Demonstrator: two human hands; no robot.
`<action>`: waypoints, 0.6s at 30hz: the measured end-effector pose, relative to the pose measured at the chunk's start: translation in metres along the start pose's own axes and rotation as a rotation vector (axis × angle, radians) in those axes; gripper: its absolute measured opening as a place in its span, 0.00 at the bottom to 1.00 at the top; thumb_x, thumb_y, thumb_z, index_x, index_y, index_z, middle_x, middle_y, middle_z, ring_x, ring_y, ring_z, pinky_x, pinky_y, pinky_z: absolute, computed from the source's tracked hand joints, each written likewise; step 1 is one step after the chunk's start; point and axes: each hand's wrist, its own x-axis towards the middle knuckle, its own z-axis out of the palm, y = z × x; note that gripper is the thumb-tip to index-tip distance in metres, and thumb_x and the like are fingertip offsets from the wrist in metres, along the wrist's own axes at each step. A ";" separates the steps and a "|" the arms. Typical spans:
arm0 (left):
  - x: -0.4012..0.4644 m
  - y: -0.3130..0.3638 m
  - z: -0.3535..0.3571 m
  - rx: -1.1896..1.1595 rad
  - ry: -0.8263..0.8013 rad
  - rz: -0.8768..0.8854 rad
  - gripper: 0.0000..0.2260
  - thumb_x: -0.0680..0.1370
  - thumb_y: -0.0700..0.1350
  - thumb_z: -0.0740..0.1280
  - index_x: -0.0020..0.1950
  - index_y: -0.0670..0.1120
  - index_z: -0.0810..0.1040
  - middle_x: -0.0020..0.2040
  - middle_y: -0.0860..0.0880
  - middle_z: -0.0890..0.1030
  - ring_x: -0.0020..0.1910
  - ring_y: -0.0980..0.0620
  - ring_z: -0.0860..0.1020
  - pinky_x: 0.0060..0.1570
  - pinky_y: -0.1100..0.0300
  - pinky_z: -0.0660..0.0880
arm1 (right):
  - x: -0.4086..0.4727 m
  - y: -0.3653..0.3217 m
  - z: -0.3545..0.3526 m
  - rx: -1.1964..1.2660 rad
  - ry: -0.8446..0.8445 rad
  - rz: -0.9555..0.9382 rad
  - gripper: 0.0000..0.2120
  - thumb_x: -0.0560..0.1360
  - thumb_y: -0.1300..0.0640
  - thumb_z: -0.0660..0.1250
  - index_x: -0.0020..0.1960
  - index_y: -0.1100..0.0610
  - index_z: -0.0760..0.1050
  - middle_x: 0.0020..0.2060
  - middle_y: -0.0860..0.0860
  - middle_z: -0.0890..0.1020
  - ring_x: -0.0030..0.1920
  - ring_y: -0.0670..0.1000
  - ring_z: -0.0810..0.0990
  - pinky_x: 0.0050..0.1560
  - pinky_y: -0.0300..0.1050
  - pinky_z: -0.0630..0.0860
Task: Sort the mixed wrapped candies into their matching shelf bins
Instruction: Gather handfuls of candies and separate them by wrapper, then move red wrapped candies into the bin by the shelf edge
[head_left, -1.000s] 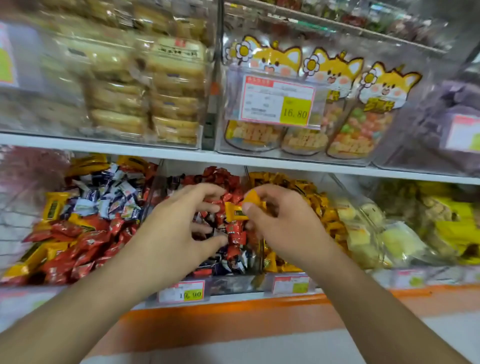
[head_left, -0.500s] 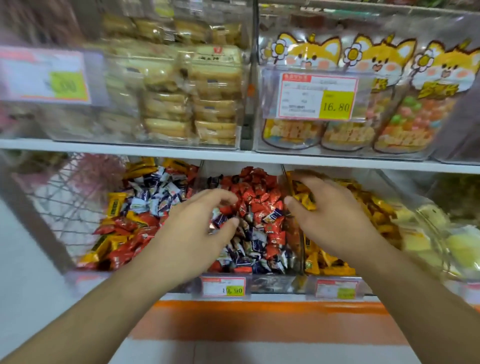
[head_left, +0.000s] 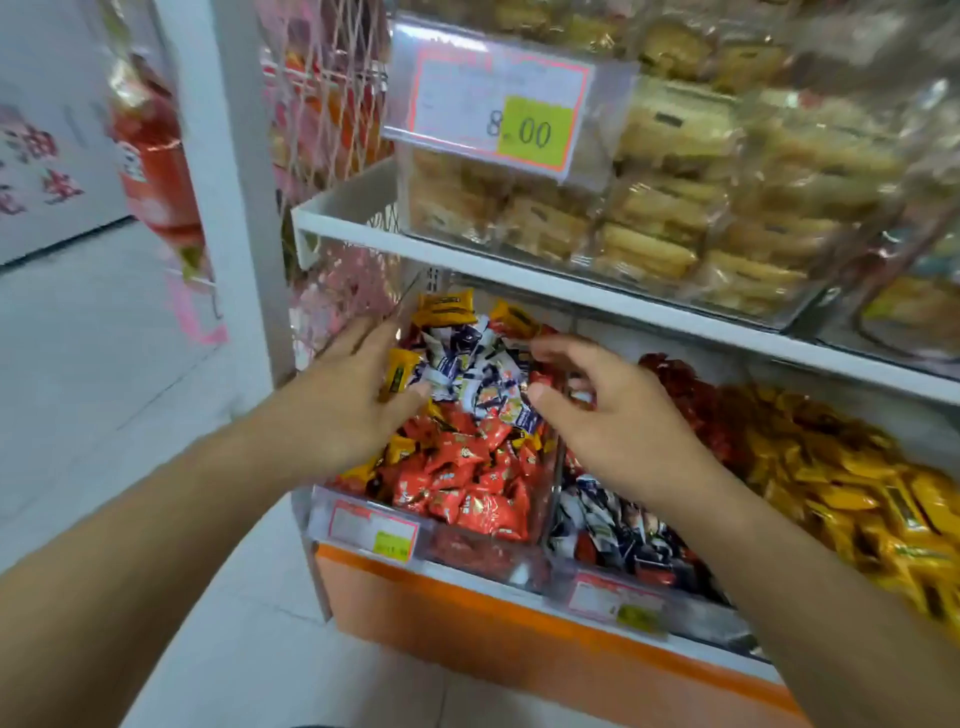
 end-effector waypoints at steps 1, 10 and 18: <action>0.000 -0.004 0.003 -0.009 -0.039 -0.023 0.38 0.80 0.66 0.58 0.83 0.55 0.44 0.83 0.48 0.52 0.82 0.49 0.52 0.78 0.54 0.51 | 0.015 -0.007 0.008 -0.005 -0.008 -0.006 0.21 0.83 0.43 0.66 0.75 0.38 0.70 0.57 0.45 0.83 0.47 0.51 0.82 0.54 0.48 0.79; 0.010 -0.008 0.012 -0.143 -0.102 -0.067 0.44 0.80 0.66 0.59 0.83 0.48 0.37 0.84 0.48 0.43 0.82 0.50 0.49 0.78 0.57 0.50 | 0.166 -0.023 0.084 -0.224 -0.121 -0.065 0.22 0.83 0.45 0.61 0.76 0.41 0.68 0.70 0.47 0.78 0.60 0.52 0.82 0.57 0.49 0.80; 0.010 -0.008 0.007 -0.173 -0.155 -0.059 0.44 0.81 0.66 0.59 0.82 0.48 0.34 0.84 0.50 0.38 0.82 0.50 0.47 0.76 0.59 0.52 | 0.165 -0.032 0.080 -0.205 -0.143 -0.076 0.11 0.79 0.52 0.73 0.61 0.47 0.81 0.47 0.42 0.82 0.45 0.42 0.81 0.33 0.32 0.72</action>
